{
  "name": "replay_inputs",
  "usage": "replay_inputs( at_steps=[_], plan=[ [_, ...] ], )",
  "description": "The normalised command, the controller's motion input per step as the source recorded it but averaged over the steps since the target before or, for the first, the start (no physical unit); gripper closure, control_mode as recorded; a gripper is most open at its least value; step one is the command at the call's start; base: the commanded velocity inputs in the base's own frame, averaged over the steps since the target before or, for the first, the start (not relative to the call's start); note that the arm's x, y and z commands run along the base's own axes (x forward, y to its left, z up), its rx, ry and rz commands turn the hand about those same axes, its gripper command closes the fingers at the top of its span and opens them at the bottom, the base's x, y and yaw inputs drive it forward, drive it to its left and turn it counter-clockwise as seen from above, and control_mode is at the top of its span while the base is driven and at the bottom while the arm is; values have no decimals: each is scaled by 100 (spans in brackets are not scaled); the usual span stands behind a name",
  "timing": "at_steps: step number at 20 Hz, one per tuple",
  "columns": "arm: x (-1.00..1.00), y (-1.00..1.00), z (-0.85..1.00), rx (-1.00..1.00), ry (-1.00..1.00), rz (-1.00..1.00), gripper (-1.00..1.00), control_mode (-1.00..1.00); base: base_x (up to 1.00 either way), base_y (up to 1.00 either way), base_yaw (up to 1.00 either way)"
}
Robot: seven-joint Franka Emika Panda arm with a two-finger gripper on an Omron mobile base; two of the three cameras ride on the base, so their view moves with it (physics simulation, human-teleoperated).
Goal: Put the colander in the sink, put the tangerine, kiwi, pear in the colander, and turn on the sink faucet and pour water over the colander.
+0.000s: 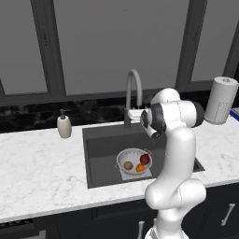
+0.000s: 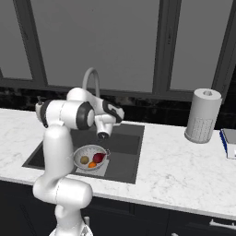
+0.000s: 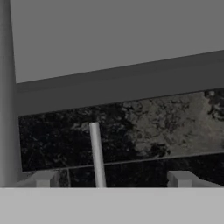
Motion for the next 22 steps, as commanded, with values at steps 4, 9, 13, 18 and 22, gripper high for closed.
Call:
replay_inputs(
  at_steps=[4, 9, 13, 18, 22],
  plan=[
    [34, 2, 0, 0, 0, 0, -100, -100, 0, 0, 0],
    [30, 0, -1, 0, 0, 0, -100, -100, 0, 0, 0],
    [27, 1, -3, 0, 0, 0, -100, -100, 0, 0, 0],
    [19, -9, 0, 0, 0, 0, -100, -100, 0, 0, 0],
    [6, -50, 0, 0, 0, 0, -100, -100, 0, 0, 0]
  ],
)
